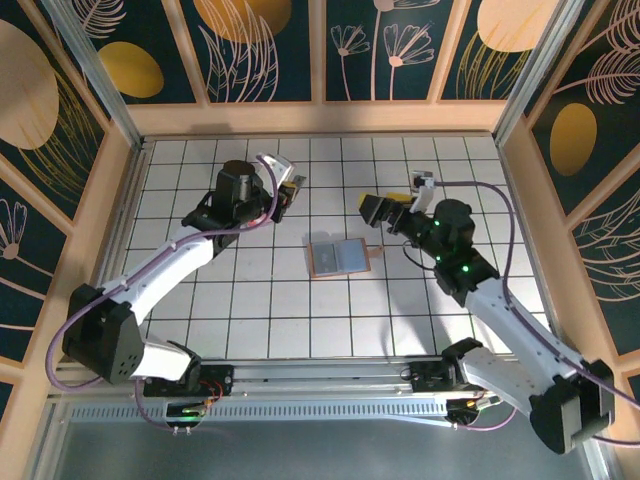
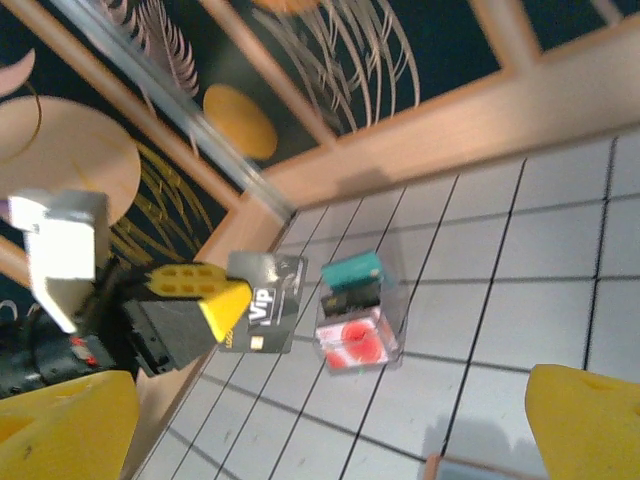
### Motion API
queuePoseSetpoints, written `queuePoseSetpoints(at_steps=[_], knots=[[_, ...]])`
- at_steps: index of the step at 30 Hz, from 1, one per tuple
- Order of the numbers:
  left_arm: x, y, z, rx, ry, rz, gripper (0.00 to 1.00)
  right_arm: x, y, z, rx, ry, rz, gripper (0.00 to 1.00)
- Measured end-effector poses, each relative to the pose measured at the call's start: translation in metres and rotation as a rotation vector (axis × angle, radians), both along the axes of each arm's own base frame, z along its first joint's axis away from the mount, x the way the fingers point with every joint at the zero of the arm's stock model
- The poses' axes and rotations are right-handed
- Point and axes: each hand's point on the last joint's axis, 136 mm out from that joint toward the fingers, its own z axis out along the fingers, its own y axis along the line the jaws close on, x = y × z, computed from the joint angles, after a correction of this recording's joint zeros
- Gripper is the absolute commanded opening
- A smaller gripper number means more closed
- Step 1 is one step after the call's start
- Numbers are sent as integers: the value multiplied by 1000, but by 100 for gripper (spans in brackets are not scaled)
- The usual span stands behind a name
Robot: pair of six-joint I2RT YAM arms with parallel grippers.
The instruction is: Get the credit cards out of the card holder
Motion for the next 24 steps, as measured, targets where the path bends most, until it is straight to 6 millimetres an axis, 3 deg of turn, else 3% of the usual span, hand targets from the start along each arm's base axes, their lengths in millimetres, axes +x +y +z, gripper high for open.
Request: queuePoseSetpoints(at_steps=[5,10,14,20,24], knots=[[17,18,-23,154,13,-17,0,-15,-35,22,24,-93,-139,99],[25,33,-38,283,16,-56,0,-20,-68,23,53,-90,-295,99],[39,46,-43,361,5,-77,0,-14,-82,8,21,-43,-384,99],[61,71,-53,454,1,-111,0,2,-81,-32,-80,71,-419,99],[78,81,-60,480,20,-154,0,7,-80,-42,-103,96,-424,99]])
